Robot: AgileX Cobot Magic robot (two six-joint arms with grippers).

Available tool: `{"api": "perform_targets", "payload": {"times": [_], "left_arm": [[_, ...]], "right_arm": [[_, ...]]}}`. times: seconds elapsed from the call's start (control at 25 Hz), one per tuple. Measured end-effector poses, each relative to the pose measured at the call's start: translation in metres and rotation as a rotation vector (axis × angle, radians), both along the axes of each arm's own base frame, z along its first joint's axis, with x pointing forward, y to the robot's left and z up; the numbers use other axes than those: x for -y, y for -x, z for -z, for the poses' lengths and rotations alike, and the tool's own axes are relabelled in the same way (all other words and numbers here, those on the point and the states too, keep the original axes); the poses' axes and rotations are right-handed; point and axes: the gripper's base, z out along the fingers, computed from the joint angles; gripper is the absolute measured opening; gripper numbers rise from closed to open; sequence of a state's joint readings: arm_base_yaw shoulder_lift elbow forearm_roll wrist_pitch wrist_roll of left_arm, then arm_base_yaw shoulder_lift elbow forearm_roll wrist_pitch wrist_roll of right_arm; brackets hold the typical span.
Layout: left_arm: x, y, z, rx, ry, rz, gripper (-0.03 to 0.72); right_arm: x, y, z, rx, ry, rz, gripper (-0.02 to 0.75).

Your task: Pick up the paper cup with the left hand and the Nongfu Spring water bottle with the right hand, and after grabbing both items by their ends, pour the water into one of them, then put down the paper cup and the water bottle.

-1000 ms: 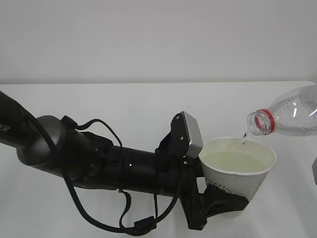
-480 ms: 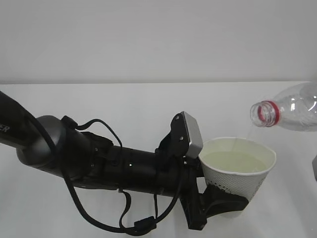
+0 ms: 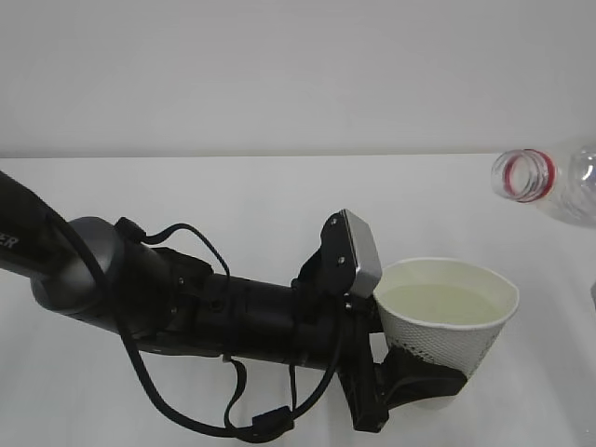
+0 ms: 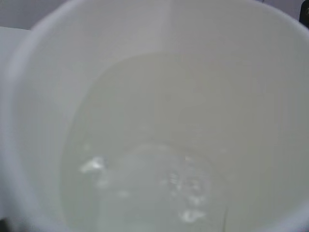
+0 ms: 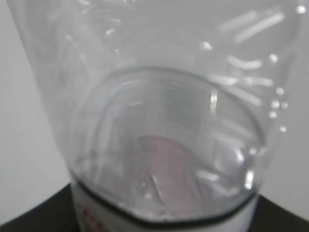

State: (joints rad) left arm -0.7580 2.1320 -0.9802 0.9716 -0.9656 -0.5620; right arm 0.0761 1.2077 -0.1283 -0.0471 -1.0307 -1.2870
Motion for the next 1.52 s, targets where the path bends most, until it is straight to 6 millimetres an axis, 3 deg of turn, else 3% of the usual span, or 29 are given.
{"api": "perform_targets", "payload": {"times": [1.52], "left_arm": [[-0.0001, -0.0002, 0.0004, 0.000, -0.004, -0.002, 0.482]], "right_arm": [[-0.0010, 0.0001, 0.0000, -0.103, -0.834, -0.042, 0.389]]}}
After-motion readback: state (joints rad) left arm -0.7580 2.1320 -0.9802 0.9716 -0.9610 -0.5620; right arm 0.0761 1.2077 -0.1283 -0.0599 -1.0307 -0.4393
